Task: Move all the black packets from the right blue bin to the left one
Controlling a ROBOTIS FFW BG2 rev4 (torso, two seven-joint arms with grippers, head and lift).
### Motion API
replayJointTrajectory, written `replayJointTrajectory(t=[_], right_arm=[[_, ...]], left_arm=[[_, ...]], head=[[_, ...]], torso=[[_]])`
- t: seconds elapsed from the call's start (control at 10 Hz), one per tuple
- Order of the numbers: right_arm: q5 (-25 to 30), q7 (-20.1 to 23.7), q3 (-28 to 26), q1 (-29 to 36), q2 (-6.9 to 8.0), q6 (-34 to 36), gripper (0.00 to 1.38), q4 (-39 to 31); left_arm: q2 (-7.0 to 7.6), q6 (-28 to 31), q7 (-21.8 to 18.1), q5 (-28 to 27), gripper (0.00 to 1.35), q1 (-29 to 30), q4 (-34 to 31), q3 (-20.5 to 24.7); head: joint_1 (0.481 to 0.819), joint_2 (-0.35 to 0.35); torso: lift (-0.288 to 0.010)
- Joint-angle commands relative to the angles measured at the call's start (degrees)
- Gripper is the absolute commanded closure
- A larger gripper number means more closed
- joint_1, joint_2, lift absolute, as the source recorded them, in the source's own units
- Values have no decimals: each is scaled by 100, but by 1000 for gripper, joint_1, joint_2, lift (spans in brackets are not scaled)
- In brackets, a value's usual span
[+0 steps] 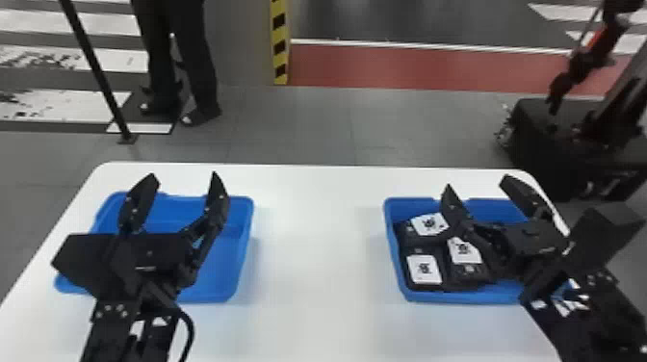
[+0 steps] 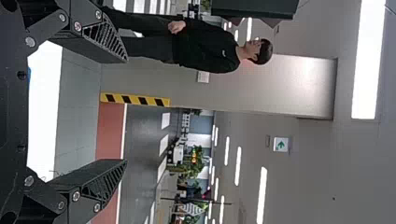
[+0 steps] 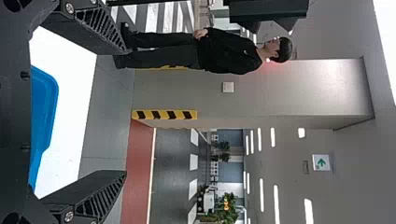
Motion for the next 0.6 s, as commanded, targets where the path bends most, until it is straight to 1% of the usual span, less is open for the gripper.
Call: replayJointTrajectory(t=[0.0, 0.5], right_arm=[[-18, -24, 0, 44, 5, 0, 98, -35], [35, -33, -9, 59, -12, 0, 98, -77]], left_arm=[[-15, -69, 0, 23, 283, 0, 31, 0], [-15, -69, -9, 40, 283, 0, 59, 0]], head=[[695, -38], [695, -39]], torso=[[-110], [-110]])
